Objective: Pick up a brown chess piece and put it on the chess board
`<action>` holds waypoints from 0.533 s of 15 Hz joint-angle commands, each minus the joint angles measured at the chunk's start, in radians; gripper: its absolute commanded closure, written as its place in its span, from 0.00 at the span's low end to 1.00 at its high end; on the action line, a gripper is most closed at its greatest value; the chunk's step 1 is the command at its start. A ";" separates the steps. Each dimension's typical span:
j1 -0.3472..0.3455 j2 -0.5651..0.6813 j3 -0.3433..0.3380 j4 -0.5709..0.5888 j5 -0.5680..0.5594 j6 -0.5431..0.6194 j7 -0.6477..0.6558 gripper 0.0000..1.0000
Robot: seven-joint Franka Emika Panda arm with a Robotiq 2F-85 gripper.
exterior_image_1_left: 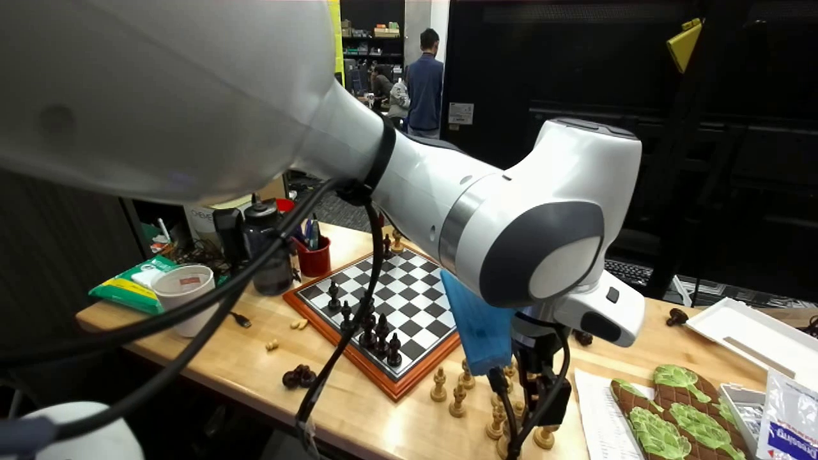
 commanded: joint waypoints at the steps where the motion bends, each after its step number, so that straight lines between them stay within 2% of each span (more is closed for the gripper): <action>1: 0.005 0.002 -0.014 -0.012 0.027 0.018 -0.030 0.00; 8: 0.001 0.020 -0.014 -0.015 0.028 0.013 -0.032 0.00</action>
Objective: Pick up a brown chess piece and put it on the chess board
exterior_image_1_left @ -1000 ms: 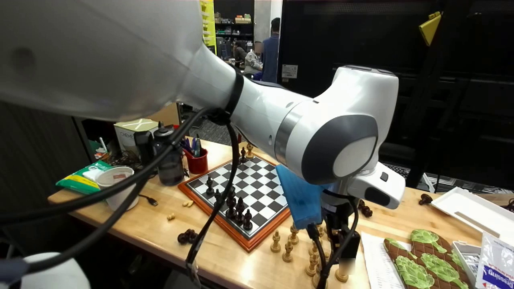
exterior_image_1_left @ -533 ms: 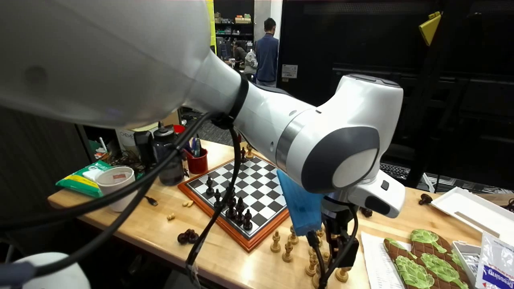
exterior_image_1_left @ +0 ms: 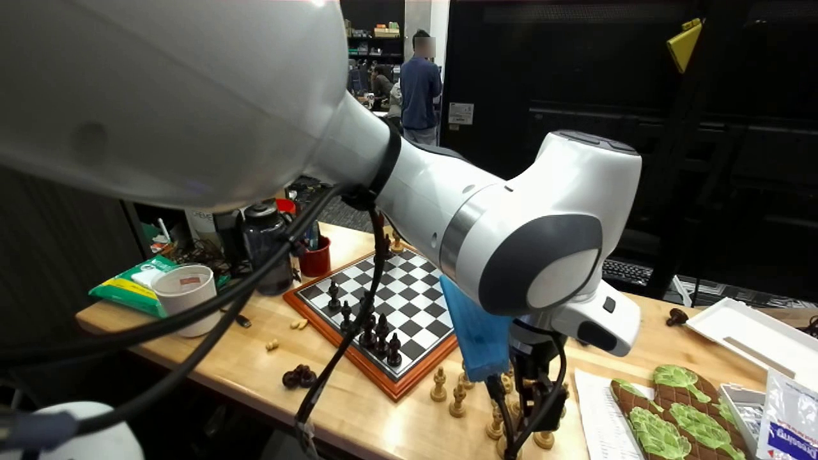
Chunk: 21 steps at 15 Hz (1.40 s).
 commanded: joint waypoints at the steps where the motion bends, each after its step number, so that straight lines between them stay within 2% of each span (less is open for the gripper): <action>1: 0.000 0.002 -0.011 -0.008 0.006 0.008 -0.017 0.00; 21: -0.003 0.037 -0.023 -0.015 -0.002 0.003 -0.014 0.00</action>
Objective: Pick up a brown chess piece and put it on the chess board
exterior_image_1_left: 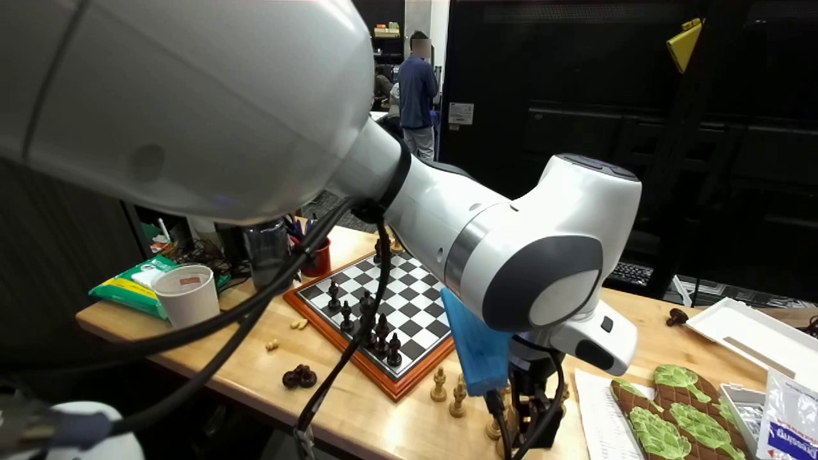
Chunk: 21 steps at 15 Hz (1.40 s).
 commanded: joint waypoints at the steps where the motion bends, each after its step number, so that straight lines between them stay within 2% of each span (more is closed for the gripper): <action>1: -0.002 0.000 -0.012 -0.005 0.001 0.004 -0.015 0.00; 21: 0.003 0.015 -0.030 0.030 0.015 -0.008 -0.029 0.00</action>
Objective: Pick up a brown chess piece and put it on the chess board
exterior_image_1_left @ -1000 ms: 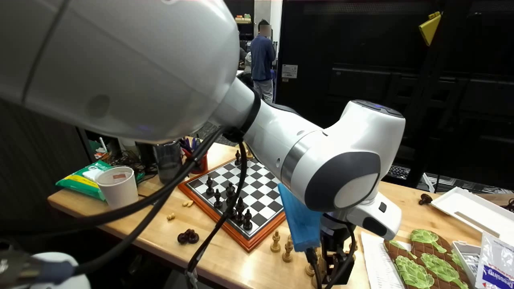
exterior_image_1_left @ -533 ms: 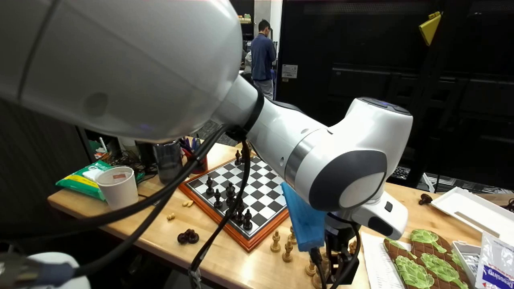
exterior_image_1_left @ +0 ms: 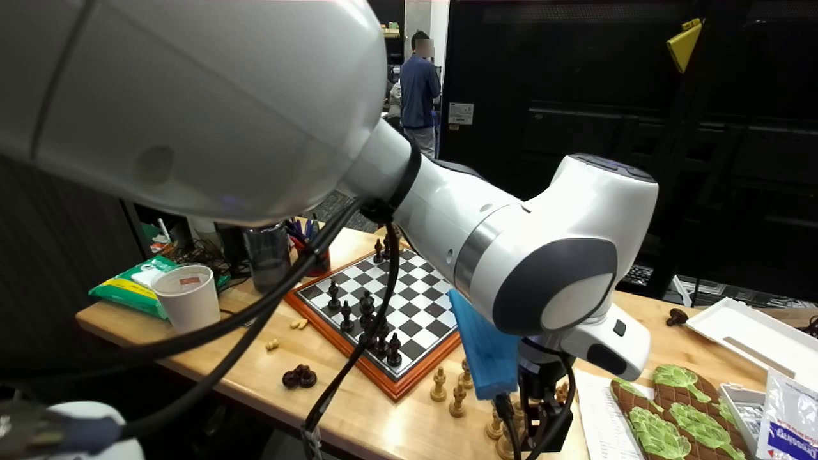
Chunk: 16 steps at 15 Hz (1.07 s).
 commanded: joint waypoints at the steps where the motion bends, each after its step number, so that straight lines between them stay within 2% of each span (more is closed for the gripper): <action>1: 0.003 0.007 -0.009 0.015 0.015 -0.008 -0.025 0.00; 16: 0.012 0.057 -0.013 0.054 0.031 -0.012 -0.039 0.00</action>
